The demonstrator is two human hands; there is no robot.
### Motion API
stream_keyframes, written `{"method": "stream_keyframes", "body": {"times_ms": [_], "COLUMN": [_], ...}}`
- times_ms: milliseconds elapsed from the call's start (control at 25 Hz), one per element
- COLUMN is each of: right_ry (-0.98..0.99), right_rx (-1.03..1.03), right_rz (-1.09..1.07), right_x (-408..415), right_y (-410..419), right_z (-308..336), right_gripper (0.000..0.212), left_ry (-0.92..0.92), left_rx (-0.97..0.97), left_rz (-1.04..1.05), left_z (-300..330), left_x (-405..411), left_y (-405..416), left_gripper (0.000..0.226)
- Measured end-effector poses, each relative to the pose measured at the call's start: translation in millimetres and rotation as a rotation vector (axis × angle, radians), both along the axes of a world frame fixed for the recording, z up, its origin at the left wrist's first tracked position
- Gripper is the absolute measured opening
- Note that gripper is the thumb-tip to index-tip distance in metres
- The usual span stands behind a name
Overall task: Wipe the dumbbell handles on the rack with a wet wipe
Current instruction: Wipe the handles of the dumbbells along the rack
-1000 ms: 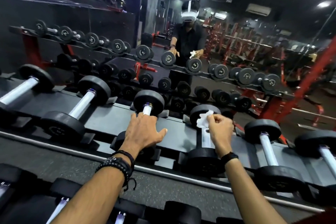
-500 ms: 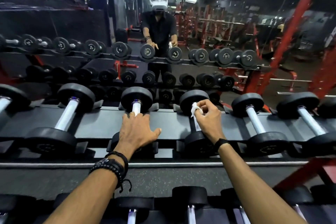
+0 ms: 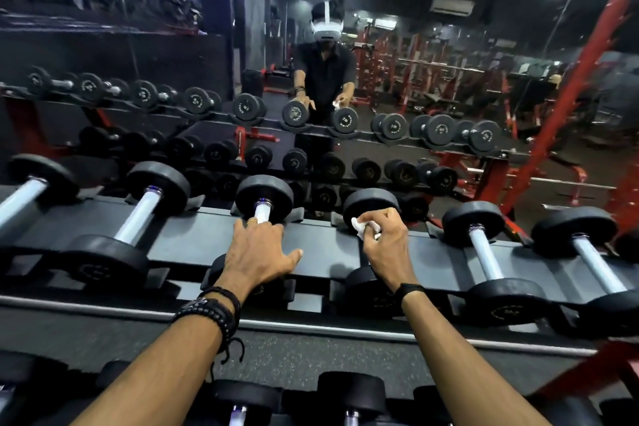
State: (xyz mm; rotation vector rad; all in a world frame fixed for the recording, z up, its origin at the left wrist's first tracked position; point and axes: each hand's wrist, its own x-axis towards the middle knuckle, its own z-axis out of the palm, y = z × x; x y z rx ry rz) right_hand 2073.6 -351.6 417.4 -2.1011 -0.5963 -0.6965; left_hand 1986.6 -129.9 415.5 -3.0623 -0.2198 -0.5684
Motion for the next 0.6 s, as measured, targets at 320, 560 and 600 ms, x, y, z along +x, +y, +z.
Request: {"method": "stream_keyframes", "body": {"times_ms": [320,560,600], "right_ry": [-0.043,-0.123,-0.095], "right_rx": [-0.081,-0.389,-0.415], "right_rz": [0.062,-0.013,-0.05], "right_x": [7.0,-1.8,-5.9], "right_y": [4.1,17.0,19.8], "right_z": [-4.7,1.9,3.7], "right_gripper": [0.02,0.017,0.016], "left_ry": [-0.026,0.034,0.029], "left_rx": [-0.013,-0.088,-0.12], "left_rz": [-0.054,-0.104,-0.133], "left_z": [-2.7,4.9,5.8], "left_x": [7.3,2.1,0.6], "left_y": [1.9,1.4,3.9], "left_gripper": [0.064,0.064,0.062]}}
